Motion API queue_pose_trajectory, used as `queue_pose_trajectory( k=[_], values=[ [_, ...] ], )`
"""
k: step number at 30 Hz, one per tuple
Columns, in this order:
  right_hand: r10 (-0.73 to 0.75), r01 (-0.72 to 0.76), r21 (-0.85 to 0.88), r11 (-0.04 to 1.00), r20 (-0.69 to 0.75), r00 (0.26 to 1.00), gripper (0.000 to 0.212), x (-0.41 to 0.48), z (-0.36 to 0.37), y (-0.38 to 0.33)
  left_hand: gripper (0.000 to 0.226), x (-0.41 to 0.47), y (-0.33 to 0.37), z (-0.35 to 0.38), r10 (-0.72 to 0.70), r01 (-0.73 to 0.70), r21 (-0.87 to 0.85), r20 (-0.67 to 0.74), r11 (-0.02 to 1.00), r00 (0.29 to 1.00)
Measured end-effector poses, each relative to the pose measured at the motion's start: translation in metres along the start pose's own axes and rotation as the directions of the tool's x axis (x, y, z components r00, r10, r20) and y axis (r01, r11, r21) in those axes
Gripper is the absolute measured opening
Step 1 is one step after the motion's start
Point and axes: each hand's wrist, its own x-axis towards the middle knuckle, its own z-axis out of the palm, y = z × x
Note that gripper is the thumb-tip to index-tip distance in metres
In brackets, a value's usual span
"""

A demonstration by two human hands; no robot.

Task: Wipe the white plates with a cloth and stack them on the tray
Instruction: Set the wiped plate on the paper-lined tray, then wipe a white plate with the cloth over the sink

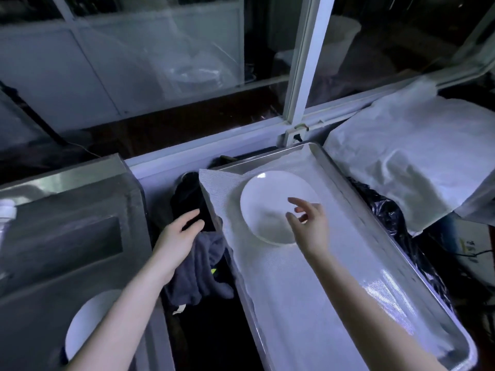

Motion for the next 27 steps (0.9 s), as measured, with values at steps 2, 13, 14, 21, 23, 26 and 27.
queue_pose_trajectory(
  k=[2, 13, 14, 21, 23, 26, 27],
  values=[
    [-0.092, 0.093, -0.007, 0.996, 0.091, 0.992, 0.031, -0.017, 0.015, -0.018, 0.018, -0.017, -0.006, -0.025, -0.041, 0.036, -0.149, -0.034, 0.988, 0.999],
    [-0.214, 0.126, 0.176, 0.976, 0.709, 0.672, 0.026, -0.174, 0.155, -0.102, 0.043, -0.11, -0.079, -0.172, -0.401, 0.24, -0.748, -0.038, 0.619, 0.915],
    [-0.213, 0.116, 0.18, 0.977, 0.765, 0.608, 0.027, -0.191, 0.17, -0.103, 0.042, -0.115, -0.088, -0.183, -0.42, 0.243, -0.775, -0.033, 0.584, 0.907],
    [-0.147, 0.108, 0.103, 0.989, 0.794, 0.59, 0.02, -0.273, 0.263, -0.107, 0.049, -0.141, -0.162, -0.252, -0.407, 0.103, -0.784, -0.201, 0.613, 0.891],
    [-0.116, 0.058, 0.102, 0.993, 0.765, 0.633, 0.013, -0.287, 0.284, -0.11, 0.071, -0.148, -0.18, -0.271, -0.355, 0.107, -0.707, -0.213, 0.699, 0.91],
    [-0.038, -0.036, 0.078, 0.996, 0.771, 0.635, 0.011, -0.305, 0.312, -0.115, 0.075, -0.154, -0.211, -0.293, -0.303, 0.22, -0.489, -0.096, 0.844, 0.948],
    [-0.023, -0.056, 0.073, 0.996, 0.787, 0.616, 0.012, -0.311, 0.321, -0.116, 0.068, -0.154, -0.219, -0.299, -0.306, 0.258, -0.401, -0.058, 0.879, 0.95]
  ],
)
